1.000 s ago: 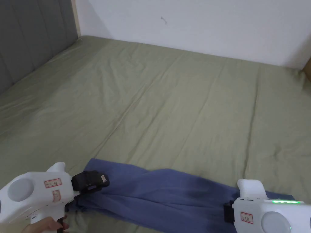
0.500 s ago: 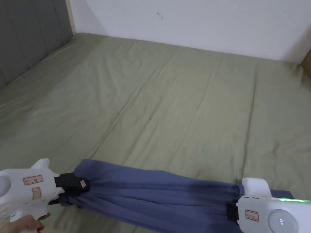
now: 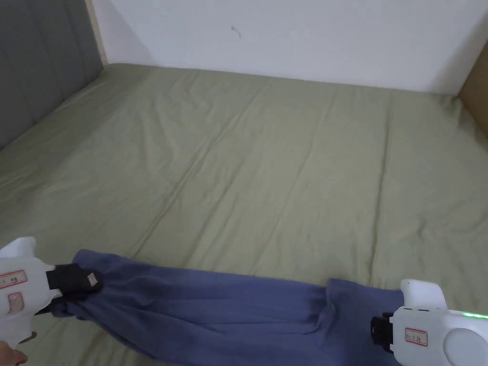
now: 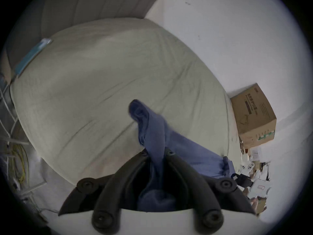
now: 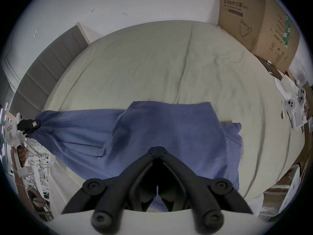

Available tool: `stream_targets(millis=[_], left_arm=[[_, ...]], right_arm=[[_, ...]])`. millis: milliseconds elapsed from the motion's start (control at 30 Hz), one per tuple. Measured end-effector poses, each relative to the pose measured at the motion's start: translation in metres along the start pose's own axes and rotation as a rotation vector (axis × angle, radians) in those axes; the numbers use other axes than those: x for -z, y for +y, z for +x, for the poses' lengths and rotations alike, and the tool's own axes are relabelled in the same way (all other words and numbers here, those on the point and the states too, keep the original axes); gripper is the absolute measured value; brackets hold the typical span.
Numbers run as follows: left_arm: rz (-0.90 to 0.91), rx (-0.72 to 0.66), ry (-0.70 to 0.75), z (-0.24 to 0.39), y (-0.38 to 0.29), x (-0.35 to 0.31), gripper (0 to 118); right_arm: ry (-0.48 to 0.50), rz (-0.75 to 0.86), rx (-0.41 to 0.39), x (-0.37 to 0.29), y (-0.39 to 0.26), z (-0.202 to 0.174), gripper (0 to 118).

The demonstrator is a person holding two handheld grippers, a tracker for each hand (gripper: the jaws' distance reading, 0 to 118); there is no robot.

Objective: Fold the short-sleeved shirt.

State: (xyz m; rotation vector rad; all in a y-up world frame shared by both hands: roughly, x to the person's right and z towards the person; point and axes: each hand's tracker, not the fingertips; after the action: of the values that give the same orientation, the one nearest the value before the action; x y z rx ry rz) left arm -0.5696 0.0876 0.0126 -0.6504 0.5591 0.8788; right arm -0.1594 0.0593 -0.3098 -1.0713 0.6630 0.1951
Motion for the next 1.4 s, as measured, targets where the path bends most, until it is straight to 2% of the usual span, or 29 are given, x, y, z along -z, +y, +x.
stream_targets(millis=[200,333,500,533,600,633,667,700,733,767,800,900,933,1033,1067,1200,1400], left_arm=[[-0.001,0.277,-0.147,0.108,-0.024,0.002,11],[-0.129,0.46,-0.283,0.171,-0.066,0.032,11],[-0.269,0.502,-0.301,0.21,-0.12,0.085,11],[-0.276,0.505,-0.304,0.213,-0.128,0.094,16],[-0.318,0.483,-0.287,0.218,-0.136,0.11,51],[-0.355,0.471,-0.309,0.218,-0.138,0.114,74],[-0.384,0.451,-0.339,0.217,-0.139,0.117,87],[-0.419,0.439,-0.359,0.216,-0.14,0.118,93],[-0.434,0.429,-0.37,0.215,-0.139,0.117,93],[-0.423,0.425,-0.381,0.213,-0.137,0.116,106],[-0.402,0.426,-0.382,0.21,-0.132,0.113,107],[-0.331,0.358,-0.333,0.2,-0.112,0.107,105],[-0.302,0.33,-0.336,0.195,-0.106,0.102,97],[-0.268,0.297,-0.278,0.182,-0.093,0.105,18],[-0.277,0.303,-0.244,0.179,-0.092,0.109,10],[-0.351,0.331,-0.206,0.173,-0.11,0.121,10],[-0.423,0.354,-0.271,0.189,-0.153,0.13,10]], right_arm=[[-0.002,0.026,0.043,-0.015,-0.004,0.018,0],[-0.009,0.038,0.074,-0.024,-0.01,0.033,0],[-0.019,0.049,0.116,-0.034,-0.02,0.052,0],[-0.024,0.049,0.122,-0.036,-0.023,0.056,0],[-0.035,0.048,0.137,-0.038,-0.027,0.063,0],[-0.04,0.045,0.146,-0.038,-0.029,0.066,0],[-0.043,0.043,0.153,-0.039,-0.031,0.069,0],[-0.045,0.043,0.161,-0.04,-0.033,0.072,0],[-0.048,0.042,0.17,-0.039,-0.034,0.074,0],[-0.048,0.043,0.178,-0.04,-0.035,0.075,0],[-0.044,0.046,0.186,-0.041,-0.037,0.077,0],[-0.038,0.048,0.195,-0.041,-0.038,0.076,0],[-0.037,0.049,0.191,-0.042,-0.039,0.075,0],[-0.032,0.052,0.183,-0.041,-0.038,0.072,0],[-0.03,0.051,0.182,-0.041,-0.038,0.071,0],[-0.018,0.052,0.186,-0.038,-0.039,0.068,0],[-0.013,0.046,0.186,-0.036,-0.041,0.066,0]])
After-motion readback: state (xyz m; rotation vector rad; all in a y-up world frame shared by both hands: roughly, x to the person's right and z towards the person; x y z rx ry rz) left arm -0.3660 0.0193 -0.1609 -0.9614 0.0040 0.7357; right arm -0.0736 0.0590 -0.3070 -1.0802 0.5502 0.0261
